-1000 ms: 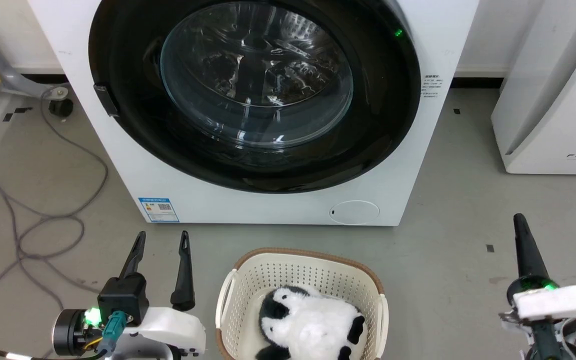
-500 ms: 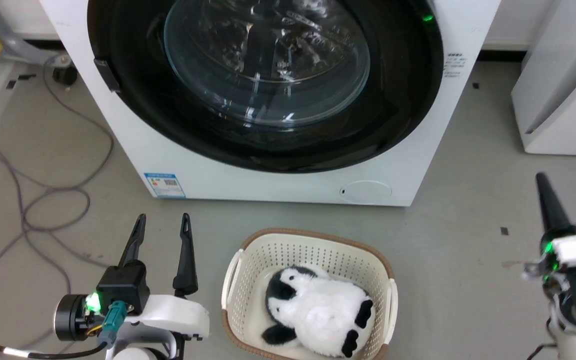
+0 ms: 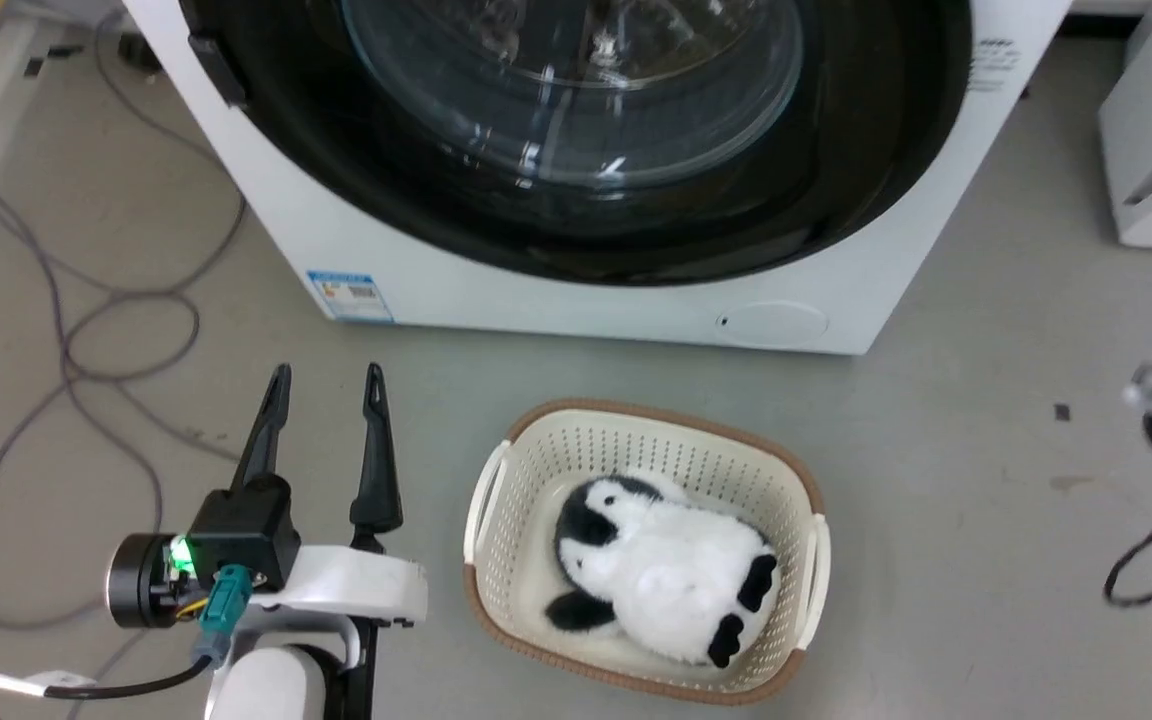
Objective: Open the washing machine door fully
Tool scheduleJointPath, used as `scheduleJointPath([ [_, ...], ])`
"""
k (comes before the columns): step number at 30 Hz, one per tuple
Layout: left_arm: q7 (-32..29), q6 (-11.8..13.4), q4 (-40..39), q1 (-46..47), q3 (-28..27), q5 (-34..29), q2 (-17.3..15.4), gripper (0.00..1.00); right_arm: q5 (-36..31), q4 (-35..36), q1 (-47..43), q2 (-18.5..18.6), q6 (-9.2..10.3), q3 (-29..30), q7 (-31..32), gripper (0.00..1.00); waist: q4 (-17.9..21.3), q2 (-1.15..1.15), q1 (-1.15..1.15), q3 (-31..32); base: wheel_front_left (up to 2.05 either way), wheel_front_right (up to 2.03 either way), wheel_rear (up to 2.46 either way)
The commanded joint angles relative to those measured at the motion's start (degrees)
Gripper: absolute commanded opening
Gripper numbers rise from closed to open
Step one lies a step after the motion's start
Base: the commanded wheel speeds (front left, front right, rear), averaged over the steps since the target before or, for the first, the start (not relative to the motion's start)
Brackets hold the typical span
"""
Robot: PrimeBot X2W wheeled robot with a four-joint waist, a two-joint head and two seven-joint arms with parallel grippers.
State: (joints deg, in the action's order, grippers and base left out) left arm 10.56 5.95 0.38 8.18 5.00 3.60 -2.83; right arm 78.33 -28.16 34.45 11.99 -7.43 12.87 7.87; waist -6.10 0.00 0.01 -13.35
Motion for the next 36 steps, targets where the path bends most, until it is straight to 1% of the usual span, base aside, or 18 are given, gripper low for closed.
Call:
scheduleJointPath([
  [1,0.52,0.39,-0.33,1.12,0.24,0.30,-0.04,1.00,1.87,-1.31,2.46,0.90,-0.05,0.20,0.11,0.00,-0.73,0.00,-0.01,-1.34,0.00,0.00,0.00],
  [14,2.08,2.11,-1.00,4.57,2.20,1.58,-0.05,1.00,6.36,-10.85,18.48,5.37,-0.05,-3.97,3.60,0.00,-3.68,0.00,-0.01,-7.87,0.00,0.00,0.00],
  [23,3.15,3.12,-0.97,6.50,3.70,2.52,-0.05,1.00,9.85,-16.30,26.41,7.34,-0.05,-6.86,7.09,0.00,-5.99,0.00,-0.01,-10.81,0.00,0.00,0.00],
  [33,4.35,4.35,-0.87,7.67,5.03,3.31,-0.05,1.00,14.59,-19.88,30.54,8.72,-0.06,-9.81,12.42,0.00,-7.77,0.00,-0.01,-12.87,0.00,0.00,0.00],
  [36,4.44,4.38,-0.79,7.66,5.11,3.33,-0.05,1.00,14.22,-19.59,29.82,8.81,-0.06,-10.97,14.05,0.00,-7.74,0.00,-0.01,-12.77,0.00,0.00,0.00],
])
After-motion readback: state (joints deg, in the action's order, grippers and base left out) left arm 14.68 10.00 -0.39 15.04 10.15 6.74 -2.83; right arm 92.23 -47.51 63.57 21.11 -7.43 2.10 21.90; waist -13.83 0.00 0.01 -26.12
